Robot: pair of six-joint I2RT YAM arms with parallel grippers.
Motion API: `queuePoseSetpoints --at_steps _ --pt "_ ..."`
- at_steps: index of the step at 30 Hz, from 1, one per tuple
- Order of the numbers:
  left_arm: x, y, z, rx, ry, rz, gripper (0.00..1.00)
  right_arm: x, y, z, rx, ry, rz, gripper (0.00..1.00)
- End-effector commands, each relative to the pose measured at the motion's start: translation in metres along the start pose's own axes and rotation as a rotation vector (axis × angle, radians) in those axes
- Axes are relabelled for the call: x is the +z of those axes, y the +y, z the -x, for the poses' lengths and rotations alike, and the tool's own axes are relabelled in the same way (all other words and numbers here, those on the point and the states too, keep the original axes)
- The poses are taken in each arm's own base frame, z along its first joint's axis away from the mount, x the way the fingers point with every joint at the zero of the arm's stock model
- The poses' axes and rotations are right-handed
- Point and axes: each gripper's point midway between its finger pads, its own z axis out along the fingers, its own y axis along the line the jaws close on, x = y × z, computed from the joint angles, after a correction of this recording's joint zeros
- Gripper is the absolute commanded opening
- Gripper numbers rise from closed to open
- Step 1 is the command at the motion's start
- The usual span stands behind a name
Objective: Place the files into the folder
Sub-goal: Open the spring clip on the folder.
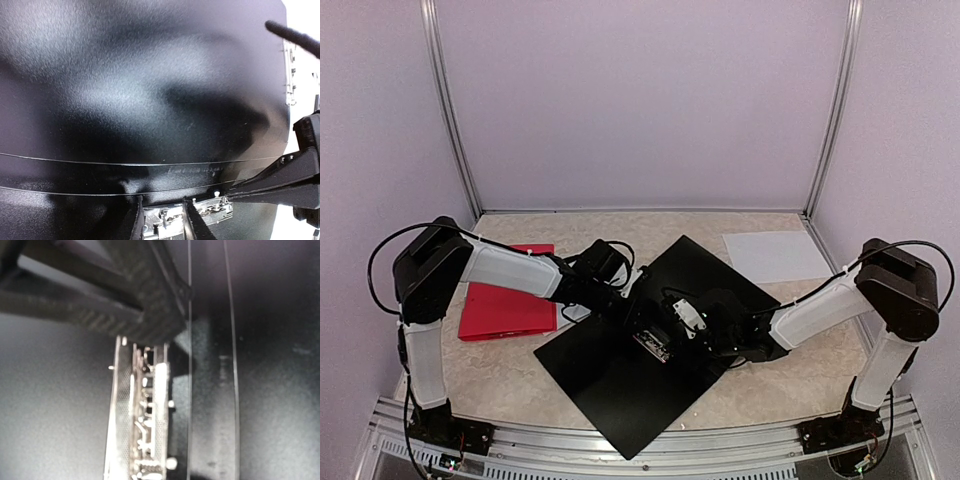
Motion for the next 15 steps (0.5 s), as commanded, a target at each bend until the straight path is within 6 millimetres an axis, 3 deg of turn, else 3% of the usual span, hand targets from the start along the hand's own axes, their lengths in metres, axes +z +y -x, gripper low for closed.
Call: queuePoseSetpoints --at_steps 1,6,15 --pt "-0.014 -0.002 0.005 -0.008 -0.015 -0.002 0.2 0.004 -0.005 -0.068 0.018 0.235 0.009 0.0" --pt "-0.01 0.001 0.003 -0.012 -0.004 0.0 0.15 0.005 -0.004 -0.07 0.02 0.241 0.014 0.0" --pt "-0.001 0.006 -0.004 -0.019 0.028 0.003 0.16 0.004 -0.004 -0.07 0.02 0.242 0.013 0.0"
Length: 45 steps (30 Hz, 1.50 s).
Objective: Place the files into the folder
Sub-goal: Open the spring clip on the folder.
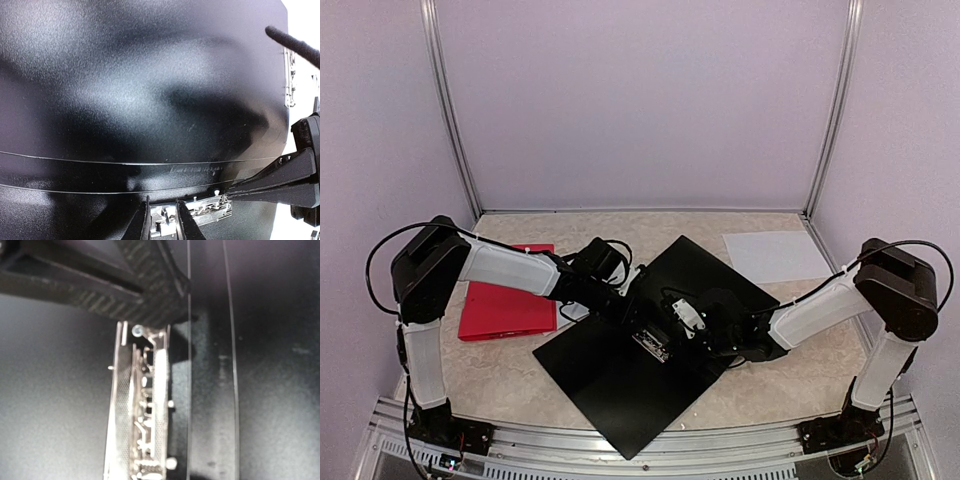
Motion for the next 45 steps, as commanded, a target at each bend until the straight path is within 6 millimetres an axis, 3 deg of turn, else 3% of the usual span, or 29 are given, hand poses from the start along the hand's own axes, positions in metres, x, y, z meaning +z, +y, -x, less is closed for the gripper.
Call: queuePoseSetpoints --at_steps 1,20,45 --pt "0.004 0.005 -0.006 -0.009 0.032 0.003 0.16 0.003 -0.005 -0.07 0.021 0.24 0.009 0.0" --pt "0.013 0.006 -0.008 -0.009 0.046 -0.009 0.0 0.003 -0.005 -0.072 0.026 0.243 0.009 0.0" --pt "0.032 0.058 -0.083 -0.17 0.223 0.091 0.0 0.003 -0.008 -0.087 0.071 0.27 -0.001 0.0"
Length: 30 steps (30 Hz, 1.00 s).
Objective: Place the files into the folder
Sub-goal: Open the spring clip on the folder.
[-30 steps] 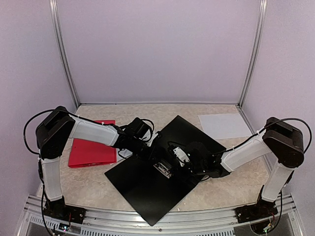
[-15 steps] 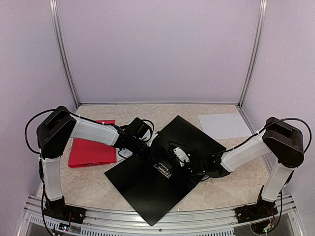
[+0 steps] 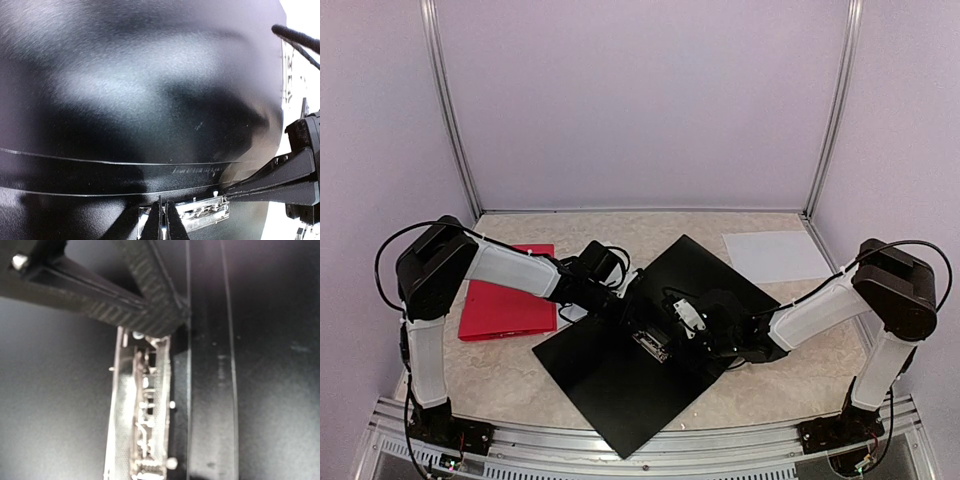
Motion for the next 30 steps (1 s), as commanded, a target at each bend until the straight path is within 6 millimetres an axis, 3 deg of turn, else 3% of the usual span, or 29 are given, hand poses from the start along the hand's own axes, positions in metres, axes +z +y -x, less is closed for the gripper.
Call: queuePoseSetpoints --at_steps 1,22,30 --pt "0.021 0.059 -0.071 -0.12 0.186 0.165 0.0 0.001 -0.012 -0.087 0.037 0.283 -0.016 0.0" --pt "0.006 0.06 -0.086 -0.12 0.21 0.198 0.0 0.005 -0.02 -0.097 0.085 0.328 -0.064 0.0" --pt "0.001 0.049 -0.091 -0.093 0.215 0.188 0.0 0.006 -0.032 -0.104 0.137 0.358 -0.126 0.0"
